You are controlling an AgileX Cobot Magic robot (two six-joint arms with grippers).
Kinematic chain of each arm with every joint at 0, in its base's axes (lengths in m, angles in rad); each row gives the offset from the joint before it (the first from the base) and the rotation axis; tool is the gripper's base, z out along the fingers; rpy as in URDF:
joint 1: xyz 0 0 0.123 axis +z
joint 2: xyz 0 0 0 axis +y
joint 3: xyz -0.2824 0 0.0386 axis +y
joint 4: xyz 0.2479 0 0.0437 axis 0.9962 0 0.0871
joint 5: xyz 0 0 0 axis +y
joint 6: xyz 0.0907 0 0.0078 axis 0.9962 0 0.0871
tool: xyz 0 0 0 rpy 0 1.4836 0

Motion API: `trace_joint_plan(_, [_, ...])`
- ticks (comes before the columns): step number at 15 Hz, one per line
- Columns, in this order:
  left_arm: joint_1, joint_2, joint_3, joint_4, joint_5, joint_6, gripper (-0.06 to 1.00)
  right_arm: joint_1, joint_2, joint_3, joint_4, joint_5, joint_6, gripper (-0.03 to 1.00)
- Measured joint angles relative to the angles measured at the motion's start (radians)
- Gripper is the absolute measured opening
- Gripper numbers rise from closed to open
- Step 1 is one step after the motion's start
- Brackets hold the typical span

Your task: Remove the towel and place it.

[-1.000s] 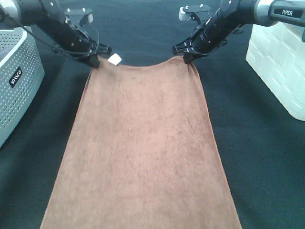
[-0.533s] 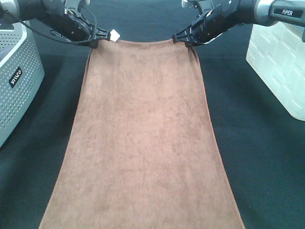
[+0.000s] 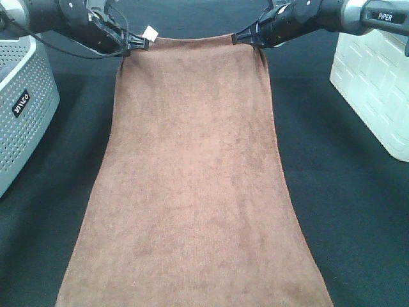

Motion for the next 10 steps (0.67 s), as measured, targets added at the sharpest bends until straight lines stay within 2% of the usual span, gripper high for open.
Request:
trace_joint_plan(6, [0.000, 0.026, 0.000, 0.004, -0.051, 0.000, 0.00, -0.012, 0.050, 0.000, 0.016, -0.040, 0.000, 0.00])
trace_joint_plan(10, [0.000, 0.083, 0.000, 0.001, -0.121, 0.000, 0.00, -0.012, 0.099, -0.007, 0.054, -0.084, 0.000, 0.00])
